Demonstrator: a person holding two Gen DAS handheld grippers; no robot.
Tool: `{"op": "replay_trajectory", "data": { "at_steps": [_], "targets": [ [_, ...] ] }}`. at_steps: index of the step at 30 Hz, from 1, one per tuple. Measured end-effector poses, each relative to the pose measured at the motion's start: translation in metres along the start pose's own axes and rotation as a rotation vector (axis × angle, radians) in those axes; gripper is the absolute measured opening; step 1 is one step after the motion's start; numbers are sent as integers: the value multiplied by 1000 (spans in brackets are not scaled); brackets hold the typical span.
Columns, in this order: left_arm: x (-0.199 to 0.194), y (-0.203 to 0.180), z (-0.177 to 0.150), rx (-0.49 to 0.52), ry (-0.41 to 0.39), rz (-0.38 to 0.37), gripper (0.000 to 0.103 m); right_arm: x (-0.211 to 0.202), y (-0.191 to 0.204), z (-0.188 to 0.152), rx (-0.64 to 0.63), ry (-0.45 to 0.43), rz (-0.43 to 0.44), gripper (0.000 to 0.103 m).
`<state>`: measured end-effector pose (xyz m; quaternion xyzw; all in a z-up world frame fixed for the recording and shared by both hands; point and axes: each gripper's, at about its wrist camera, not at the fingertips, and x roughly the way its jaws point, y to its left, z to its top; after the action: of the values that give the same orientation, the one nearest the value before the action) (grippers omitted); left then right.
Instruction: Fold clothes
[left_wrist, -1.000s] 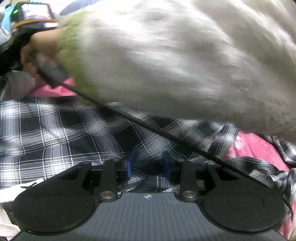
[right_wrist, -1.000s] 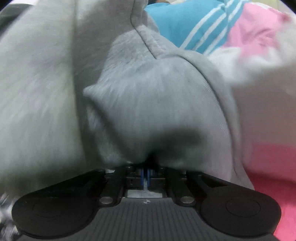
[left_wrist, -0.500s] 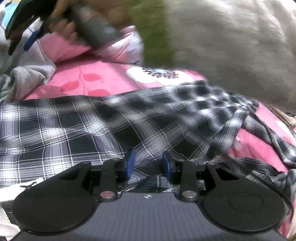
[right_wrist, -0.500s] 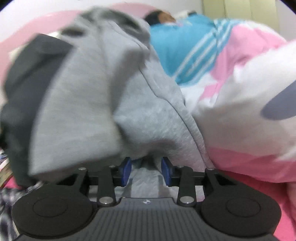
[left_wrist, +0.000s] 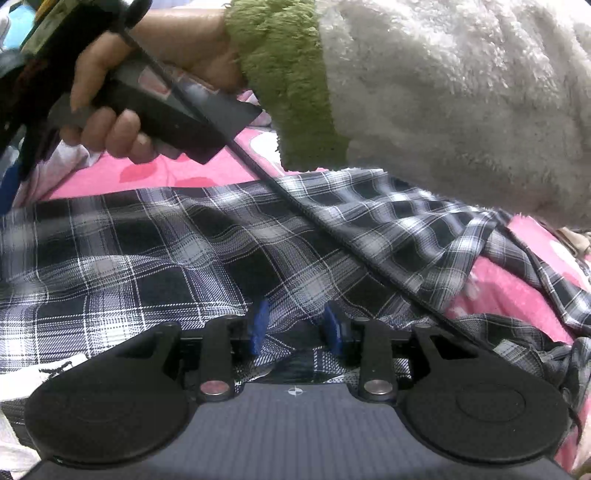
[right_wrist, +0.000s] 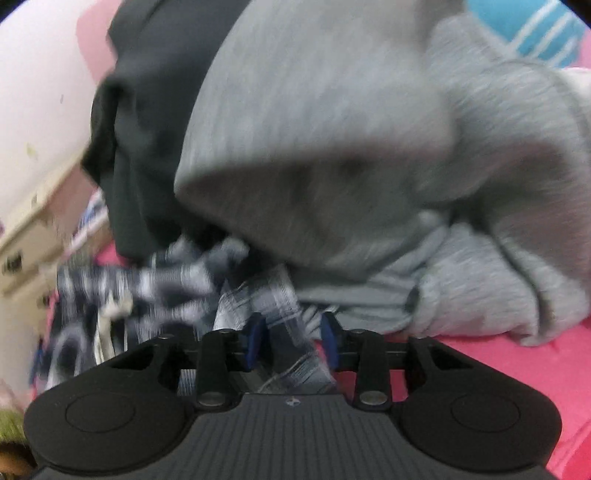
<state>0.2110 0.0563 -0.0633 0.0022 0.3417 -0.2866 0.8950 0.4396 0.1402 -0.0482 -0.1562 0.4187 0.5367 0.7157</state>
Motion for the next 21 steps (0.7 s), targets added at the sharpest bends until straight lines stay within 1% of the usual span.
{"op": "replay_trajectory", "data": {
  "at_steps": [1, 2, 3, 4, 5, 7, 8, 9, 10, 12, 14, 15, 16, 17, 18, 21],
  "targets": [
    [0, 0, 0, 2, 0, 1, 33, 0, 4, -1, -21, 5, -8, 8],
    [0, 0, 0, 4, -1, 2, 33, -2, 7, -1, -41, -2, -23, 7],
    [0, 0, 0, 5, -1, 3, 33, -7, 12, -3, -64, -18, -37, 5],
    [0, 0, 0, 6, -1, 4, 33, -12, 16, -5, -90, -43, -59, 4],
    [0, 0, 0, 6, -1, 3, 33, -18, 21, -5, -117, -70, -100, 4],
    [0, 1, 0, 5, -1, 3, 33, -30, 29, -7, -171, -121, -206, 3],
    [0, 1, 0, 5, -1, 2, 33, -30, 31, -9, -205, -130, -273, 3],
    [-1, 1, 0, 5, -1, 2, 33, -26, 32, -12, -243, -127, -346, 3],
    [-1, 2, 0, 5, -1, 2, 33, -21, 31, -14, -258, -117, -383, 3],
    [-2, 2, 0, 5, -1, 2, 33, -8, 25, -17, -252, -87, -402, 4],
    [-2, 3, 0, 3, -2, 1, 33, -1, 24, -16, -270, -79, -428, 6],
    [-2, 3, 0, 1, -2, 0, 33, -2, 24, -15, -280, -81, -442, 14],
    [-2, 3, 0, 1, -2, -1, 33, -3, 24, -13, -290, -83, -455, 26],
    [-2, 3, 0, 1, -2, -1, 33, -8, 24, -11, -295, -86, -461, 29],
    [-3, 3, 0, 1, -2, -1, 33, -16, 25, -9, -298, -90, -460, 30],
    [-3, 2, 0, 6, -2, 3, 33, -50, 29, -4, -292, -137, -448, 38]
  ]
}}
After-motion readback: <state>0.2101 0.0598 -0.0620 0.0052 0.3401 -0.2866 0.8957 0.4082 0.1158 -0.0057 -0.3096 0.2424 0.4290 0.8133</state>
